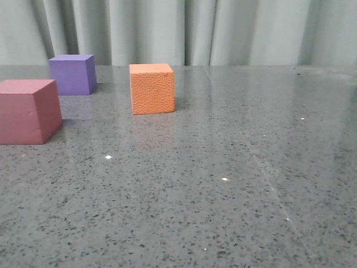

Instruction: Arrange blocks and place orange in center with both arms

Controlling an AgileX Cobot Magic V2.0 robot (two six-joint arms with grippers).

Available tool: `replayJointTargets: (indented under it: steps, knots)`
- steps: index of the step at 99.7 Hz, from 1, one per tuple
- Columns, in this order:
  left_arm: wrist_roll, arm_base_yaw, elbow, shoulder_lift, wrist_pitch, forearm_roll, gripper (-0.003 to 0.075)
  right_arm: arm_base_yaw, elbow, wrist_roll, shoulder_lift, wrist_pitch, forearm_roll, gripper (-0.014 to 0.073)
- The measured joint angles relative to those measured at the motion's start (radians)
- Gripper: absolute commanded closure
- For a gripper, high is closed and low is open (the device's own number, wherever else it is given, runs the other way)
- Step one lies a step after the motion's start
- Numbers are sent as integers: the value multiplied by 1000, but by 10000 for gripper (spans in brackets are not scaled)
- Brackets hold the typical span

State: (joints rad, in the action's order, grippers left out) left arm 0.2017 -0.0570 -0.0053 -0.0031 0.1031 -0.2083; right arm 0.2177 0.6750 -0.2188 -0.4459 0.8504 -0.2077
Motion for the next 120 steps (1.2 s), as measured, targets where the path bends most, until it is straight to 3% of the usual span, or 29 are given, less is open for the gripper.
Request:
replayJointTargets:
  steps: [36,57,84,120]
  knots:
    - [0,0,0,0,0,0,739,-60,-328,0,263,-371,28,661]
    - [0,0,0,0,0,0,739,-155,-492,0,387,-451,106,661]
    - [0,0,0,0,0,0,739,-165,-664,0,448,-581,137,661]
    - [0,0,0,0,0,0,739,-165,-702,0,454,-677,139,661]
